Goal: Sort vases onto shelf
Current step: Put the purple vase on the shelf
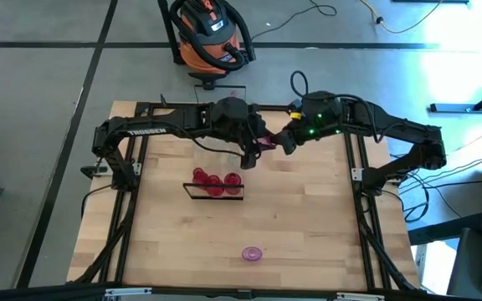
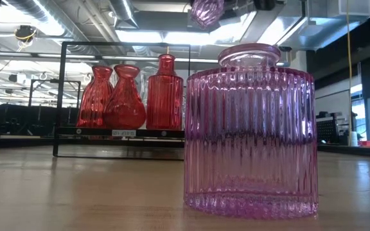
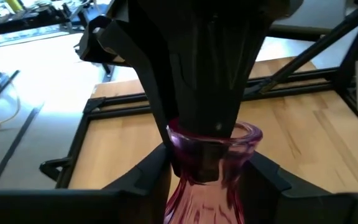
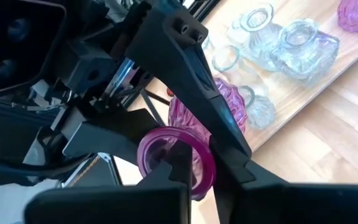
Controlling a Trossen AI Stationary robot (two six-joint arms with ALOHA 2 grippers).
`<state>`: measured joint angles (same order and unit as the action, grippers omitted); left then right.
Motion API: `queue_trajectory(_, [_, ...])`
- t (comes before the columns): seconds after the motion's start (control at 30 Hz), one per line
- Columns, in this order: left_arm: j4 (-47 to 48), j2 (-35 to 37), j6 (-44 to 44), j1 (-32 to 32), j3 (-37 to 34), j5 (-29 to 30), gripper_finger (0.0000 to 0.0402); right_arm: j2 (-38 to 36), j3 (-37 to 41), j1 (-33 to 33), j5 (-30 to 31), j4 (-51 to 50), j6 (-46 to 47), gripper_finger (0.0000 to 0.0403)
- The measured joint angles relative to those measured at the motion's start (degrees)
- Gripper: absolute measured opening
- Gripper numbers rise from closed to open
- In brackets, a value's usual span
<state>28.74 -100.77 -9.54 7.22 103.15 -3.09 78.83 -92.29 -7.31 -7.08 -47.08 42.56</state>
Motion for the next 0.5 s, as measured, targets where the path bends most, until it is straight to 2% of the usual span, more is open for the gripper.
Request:
queue_trajectory(0.3, [5.6, 0.0, 2.8, -0.5, 0.3, 4.1, 0.0123, 0.3, 0.2, 0.0, 0.1, 1.0, 0.5, 0.0098])
queue_trajectory(0.5, [11.7, -0.5, 3.6, -1.3, -0.4, 10.1, 0.0118, -0.9, -0.4, 0.0, -1.0, 2.2, 1.2, 0.0115])
